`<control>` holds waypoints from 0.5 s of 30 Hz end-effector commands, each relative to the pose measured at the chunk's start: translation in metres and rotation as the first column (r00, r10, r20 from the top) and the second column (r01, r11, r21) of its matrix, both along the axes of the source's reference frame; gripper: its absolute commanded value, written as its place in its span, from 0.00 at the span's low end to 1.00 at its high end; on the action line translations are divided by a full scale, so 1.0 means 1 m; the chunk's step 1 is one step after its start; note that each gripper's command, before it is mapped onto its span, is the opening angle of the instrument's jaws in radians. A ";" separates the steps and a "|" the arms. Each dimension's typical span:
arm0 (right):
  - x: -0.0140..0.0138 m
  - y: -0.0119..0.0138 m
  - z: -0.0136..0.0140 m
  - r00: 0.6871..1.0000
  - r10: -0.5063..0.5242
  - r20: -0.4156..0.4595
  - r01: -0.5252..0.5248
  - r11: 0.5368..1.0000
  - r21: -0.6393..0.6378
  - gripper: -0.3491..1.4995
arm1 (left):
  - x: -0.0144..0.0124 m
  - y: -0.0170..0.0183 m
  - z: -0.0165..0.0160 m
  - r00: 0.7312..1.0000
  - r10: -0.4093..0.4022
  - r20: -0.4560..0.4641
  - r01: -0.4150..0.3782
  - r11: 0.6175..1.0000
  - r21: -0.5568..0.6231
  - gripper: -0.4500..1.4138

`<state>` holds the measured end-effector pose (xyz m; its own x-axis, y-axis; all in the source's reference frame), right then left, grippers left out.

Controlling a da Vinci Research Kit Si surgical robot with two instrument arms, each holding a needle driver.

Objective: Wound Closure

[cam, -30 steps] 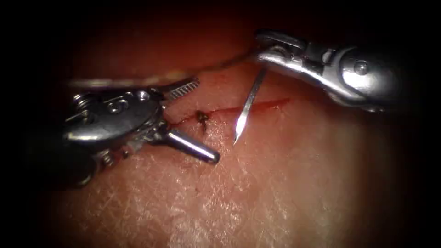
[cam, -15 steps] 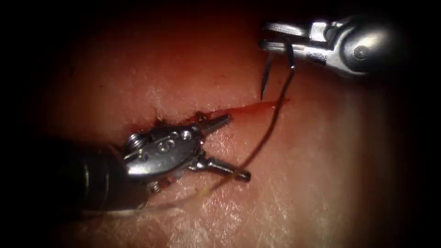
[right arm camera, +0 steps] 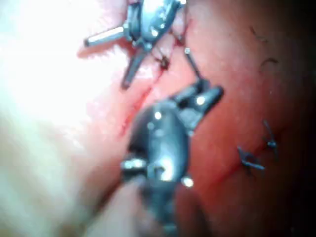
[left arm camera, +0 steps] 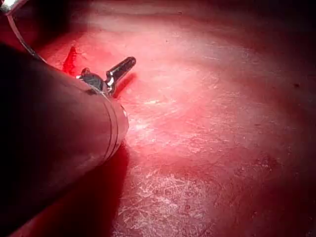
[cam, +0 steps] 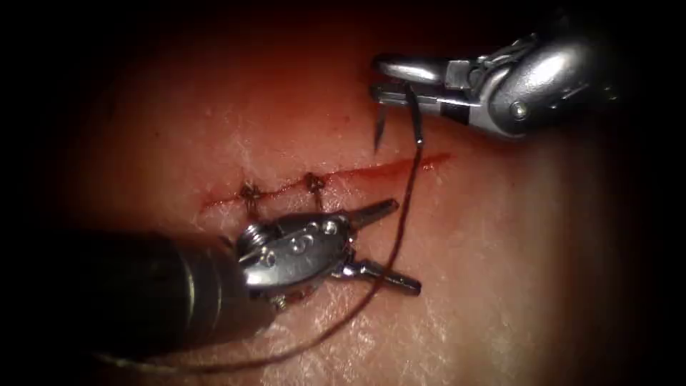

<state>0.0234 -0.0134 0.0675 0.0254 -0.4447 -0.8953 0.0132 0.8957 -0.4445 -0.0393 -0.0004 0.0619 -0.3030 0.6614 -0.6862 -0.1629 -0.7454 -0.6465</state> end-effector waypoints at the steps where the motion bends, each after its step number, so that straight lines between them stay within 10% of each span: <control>1: 0.0011 -0.0003 0.0007 1.000 -0.004 -0.005 0.004 1.000 -0.011 0.00 | -0.0005 -0.0004 0.0008 1.000 0.003 -0.002 -0.003 1.000 0.000 0.68; 15: 0.0011 -0.0005 0.0023 1.000 -0.006 0.014 0.007 0.998 -0.061 0.00 | -0.0004 -0.0006 0.0012 1.000 0.019 0.001 -0.019 1.000 0.016 0.66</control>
